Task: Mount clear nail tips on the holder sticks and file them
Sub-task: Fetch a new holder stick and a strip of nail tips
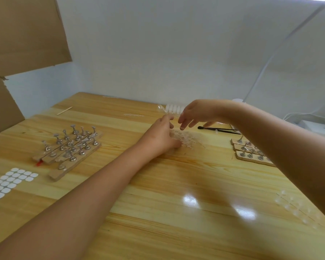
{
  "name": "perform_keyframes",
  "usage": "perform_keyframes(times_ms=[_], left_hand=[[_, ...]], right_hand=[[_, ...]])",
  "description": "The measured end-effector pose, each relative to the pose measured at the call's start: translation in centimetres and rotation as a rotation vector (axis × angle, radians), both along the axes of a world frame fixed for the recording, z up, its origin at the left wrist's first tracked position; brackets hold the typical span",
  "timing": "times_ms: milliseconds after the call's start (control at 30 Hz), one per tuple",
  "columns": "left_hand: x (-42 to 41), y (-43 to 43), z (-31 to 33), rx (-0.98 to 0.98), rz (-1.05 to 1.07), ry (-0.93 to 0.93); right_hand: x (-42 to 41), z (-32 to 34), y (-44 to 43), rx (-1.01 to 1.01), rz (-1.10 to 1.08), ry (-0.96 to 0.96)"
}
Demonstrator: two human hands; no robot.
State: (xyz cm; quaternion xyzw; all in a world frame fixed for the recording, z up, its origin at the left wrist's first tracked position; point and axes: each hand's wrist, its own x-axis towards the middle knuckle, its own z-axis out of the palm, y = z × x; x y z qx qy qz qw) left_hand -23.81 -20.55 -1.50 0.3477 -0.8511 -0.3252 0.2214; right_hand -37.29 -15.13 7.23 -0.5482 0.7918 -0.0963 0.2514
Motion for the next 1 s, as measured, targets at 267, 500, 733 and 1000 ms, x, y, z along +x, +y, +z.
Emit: perform_keyframes(times_ms=[267, 500, 733, 1000], left_hand=[[0.4, 0.2, 0.4, -0.082, -0.085, -0.101], [0.1, 0.5, 0.0, -0.153, -0.068, -0.099], [-0.2, 0.5, -0.3, -0.11, -0.056, -0.033], [0.6, -1.1, -0.2, -0.067, 0.017, 0.051]], right_hand=[[-1.5, -1.1, 3.2, 0.069, 0.014, 0.283], [-1.9, -4.0, 4.3, -0.072, -0.054, 0.267], [-0.7, -4.6, 2.0, -0.192, -0.089, 0.052], [-0.8, -4.0, 1.3, -0.187, -0.007, 0.213]])
